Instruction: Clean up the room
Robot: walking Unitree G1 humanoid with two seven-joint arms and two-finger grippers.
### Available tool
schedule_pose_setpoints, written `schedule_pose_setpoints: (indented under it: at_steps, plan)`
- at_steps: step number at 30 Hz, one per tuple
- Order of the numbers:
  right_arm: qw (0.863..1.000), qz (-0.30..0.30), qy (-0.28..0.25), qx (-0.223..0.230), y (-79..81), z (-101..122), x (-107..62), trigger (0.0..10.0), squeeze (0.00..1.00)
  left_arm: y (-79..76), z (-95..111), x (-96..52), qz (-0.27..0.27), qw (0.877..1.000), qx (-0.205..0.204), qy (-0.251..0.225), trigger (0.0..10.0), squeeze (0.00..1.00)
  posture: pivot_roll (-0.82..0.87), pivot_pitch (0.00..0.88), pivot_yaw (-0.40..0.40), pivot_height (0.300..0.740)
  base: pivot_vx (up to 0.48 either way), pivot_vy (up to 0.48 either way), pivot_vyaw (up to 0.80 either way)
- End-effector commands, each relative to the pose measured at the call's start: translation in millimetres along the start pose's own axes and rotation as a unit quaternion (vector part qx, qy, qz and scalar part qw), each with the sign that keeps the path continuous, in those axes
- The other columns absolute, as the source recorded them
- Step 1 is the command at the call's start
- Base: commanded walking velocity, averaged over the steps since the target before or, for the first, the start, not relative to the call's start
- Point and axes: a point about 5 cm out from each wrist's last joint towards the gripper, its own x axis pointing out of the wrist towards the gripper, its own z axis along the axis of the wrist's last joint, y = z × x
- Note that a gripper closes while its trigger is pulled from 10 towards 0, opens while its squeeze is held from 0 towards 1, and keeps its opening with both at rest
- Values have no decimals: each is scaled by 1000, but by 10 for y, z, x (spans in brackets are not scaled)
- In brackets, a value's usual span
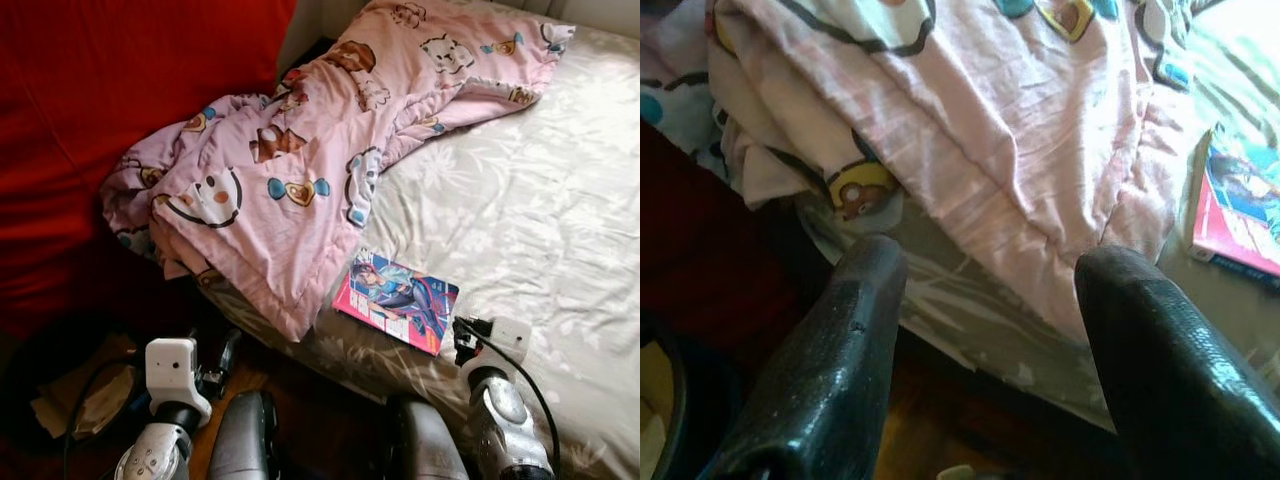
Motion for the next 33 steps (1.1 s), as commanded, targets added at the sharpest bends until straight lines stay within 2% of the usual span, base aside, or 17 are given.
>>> schedule_pose_setpoints:
  at_steps: [1,4,5,6,7,8,11,13,14,15,18,20,21,24,26,30,33]
  plan:
    - [1000,-13,27,-7,-60,-80,4,10000,1000,24,1,-50,-1,1000,6,8,10000,0,107,278,10,602,0,0,0]
    - [999,-26,35,12,-107,-47,49,10000,1000,32,7,-59,-1,1000,8,10,10000,0,112,288,13,602,0,0,0]
    - [999,-30,36,18,-123,-33,65,10000,863,33,9,-65,-1,1000,8,11,10000,0,113,292,15,602,0,0,0]
    - [999,-30,36,18,-123,-33,65,10000,863,33,9,-65,-1,1000,8,11,10000,0,113,292,15,602,0,0,0]
    - [999,-14,28,-6,-137,29,96,10000,0,37,13,-78,-1,1000,9,12,10000,0,115,302,19,602,0,0,0]
    - [999,8,21,-47,-141,82,115,10000,0,42,18,-89,-1,1000,10,14,10000,0,115,306,20,602,0,0,0]
    - [992,39,17,-117,-210,175,142,10000,0,46,21,-92,0,1000,12,16,10000,0,114,314,23,602,0,0,0]
    - [990,44,17,-134,-236,199,149,10000,0,46,22,-92,0,1000,12,16,10000,0,114,314,23,602,0,0,0]
    - [980,55,7,-189,-311,292,162,10000,0,48,27,-86,0,1000,12,16,10000,0,116,316,24,602,0,0,0]
    - [974,66,0,-218,-352,349,165,10000,0,50,30,-82,0,1000,13,16,10000,0,117,317,24,602,0,0,0]
    - [960,109,-12,-258,-456,501,165,10000,0,57,38,-75,1,1000,14,16,10000,0,114,316,26,602,0,0,0]
    - [940,160,-1,-301,-491,538,142,10000,0,57,42,-72,0,1000,14,16,10000,0,113,317,26,602,0,0,0]
    - [924,189,7,-332,-516,542,118,10000,0,56,43,-72,0,1000,14,16,10000,0,113,317,26,602,0,0,0]
    - [914,211,19,-347,-545,537,100,10000,0,56,43,-69,0,1000,14,16,10000,0,111,318,29,602,0,0,0]
    - [893,228,63,-383,-700,518,67,10000,0,55,42,-66,-2,1000,13,17,10000,0,110,318,29,602,0,0,0]
    - [880,244,86,-397,-764,501,43,10000,0,57,46,-66,-2,1000,14,17,10000,0,113,320,31,602,0,0,0]
    - [853,261,119,-437,-808,428,14,10000,0,61,49,-75,-2,1000,15,18,10000,0,114,323,34,602,0,0,0]
